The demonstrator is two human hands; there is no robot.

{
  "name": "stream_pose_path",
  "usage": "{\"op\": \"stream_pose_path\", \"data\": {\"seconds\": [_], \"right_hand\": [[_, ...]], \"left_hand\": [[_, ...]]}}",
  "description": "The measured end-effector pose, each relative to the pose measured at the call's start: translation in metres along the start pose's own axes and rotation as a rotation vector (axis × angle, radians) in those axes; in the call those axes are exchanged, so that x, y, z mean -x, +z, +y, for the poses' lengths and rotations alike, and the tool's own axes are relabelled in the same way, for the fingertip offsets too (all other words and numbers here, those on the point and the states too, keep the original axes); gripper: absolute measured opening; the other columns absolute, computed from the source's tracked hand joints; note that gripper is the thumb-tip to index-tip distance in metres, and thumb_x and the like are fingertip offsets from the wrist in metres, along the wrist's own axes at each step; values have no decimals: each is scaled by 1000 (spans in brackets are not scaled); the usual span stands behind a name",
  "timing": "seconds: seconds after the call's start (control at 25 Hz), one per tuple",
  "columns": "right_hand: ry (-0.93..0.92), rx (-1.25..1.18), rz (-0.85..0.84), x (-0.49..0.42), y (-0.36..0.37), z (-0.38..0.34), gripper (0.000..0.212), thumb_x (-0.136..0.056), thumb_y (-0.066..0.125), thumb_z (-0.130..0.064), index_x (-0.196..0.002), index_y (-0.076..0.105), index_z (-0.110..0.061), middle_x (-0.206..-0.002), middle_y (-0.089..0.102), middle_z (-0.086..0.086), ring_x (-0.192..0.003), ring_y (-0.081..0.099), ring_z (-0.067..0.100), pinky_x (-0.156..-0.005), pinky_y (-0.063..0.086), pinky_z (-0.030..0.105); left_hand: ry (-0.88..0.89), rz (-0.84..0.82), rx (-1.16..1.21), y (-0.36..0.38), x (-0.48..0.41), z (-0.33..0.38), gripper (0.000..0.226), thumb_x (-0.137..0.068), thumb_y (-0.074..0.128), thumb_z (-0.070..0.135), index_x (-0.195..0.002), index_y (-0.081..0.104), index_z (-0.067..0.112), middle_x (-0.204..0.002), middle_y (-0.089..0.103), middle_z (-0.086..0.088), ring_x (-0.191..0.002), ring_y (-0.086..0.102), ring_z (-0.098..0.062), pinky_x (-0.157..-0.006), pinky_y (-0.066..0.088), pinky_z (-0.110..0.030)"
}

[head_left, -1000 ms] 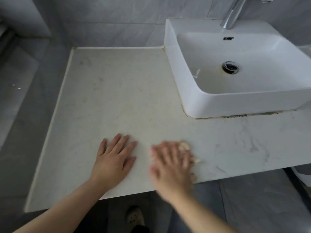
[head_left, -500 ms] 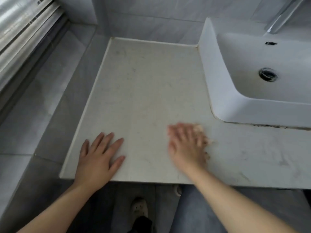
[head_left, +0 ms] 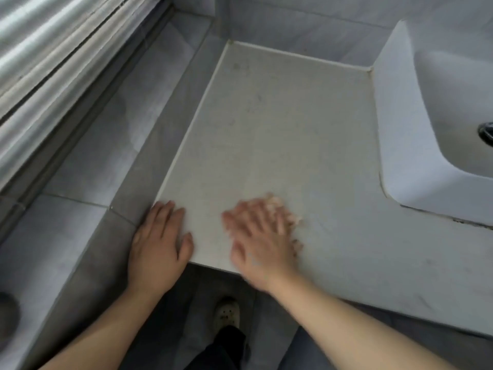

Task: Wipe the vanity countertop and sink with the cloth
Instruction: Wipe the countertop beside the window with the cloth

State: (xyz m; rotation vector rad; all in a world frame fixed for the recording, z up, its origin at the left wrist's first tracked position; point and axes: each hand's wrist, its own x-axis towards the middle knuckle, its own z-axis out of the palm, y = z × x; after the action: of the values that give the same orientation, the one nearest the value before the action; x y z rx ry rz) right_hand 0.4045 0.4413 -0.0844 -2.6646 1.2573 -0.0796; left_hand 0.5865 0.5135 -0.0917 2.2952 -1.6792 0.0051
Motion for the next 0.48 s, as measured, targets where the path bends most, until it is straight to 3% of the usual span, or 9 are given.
{"op": "stream_pose_path", "data": {"seconds": [0.12, 0.2, 0.28, 0.32, 0.44, 0.48], "right_hand": [[-260, 81, -78, -20, -6, 0, 56, -82, 30, -39, -135, 47, -35, -143, 48, -2, -132, 43, 24, -106, 18, 44], [-100, 86, -15, -71, -14, 17, 57, -88, 18, -38, -143, 32, -37, -154, 30, -4, -142, 24, 22, -111, 9, 45], [153, -43, -64, -102, -16, 10, 52, -96, 23, -35, -147, 18, -38, -159, 10, -7, -146, 4, 19, -114, -1, 46], [131, -103, -48, -107, -10, -6, 52, -97, 28, -32, -147, 20, -36, -159, 10, -6, -146, 3, 19, -114, -3, 44], [-328, -150, -70, -80, 1, -54, 48, -94, 30, -34, -140, 42, -31, -152, 33, -2, -143, 23, 23, -113, 6, 46], [-413, -115, -59, -83, 0, -51, 47, -95, 28, -35, -141, 41, -31, -152, 33, -3, -142, 24, 22, -113, 8, 47]], "left_hand": [[3, 50, 43, 1, 2, -3, 48, -85, 36, 25, -116, 60, -2, -126, 57, -20, -118, 52, -34, -101, 29, -35], [4, 38, 66, 1, 1, -3, 46, -85, 36, 23, -114, 61, -4, -124, 58, -21, -116, 53, -35, -102, 29, -35], [-16, 47, 128, 2, 2, -4, 42, -84, 38, 21, -105, 61, -6, -120, 58, -24, -113, 55, -37, -101, 30, -34], [-38, 69, 176, 2, 3, -4, 37, -84, 38, 20, -98, 59, -8, -118, 58, -26, -110, 55, -39, -100, 32, -34], [-87, 133, 290, 0, 5, -6, 26, -80, 37, 15, -88, 50, -6, -114, 53, -30, -102, 54, -37, -91, 38, -30], [-90, 144, 296, 0, 4, -7, 25, -79, 37, 14, -90, 49, -4, -113, 52, -30, -101, 53, -34, -88, 38, -29]]}}
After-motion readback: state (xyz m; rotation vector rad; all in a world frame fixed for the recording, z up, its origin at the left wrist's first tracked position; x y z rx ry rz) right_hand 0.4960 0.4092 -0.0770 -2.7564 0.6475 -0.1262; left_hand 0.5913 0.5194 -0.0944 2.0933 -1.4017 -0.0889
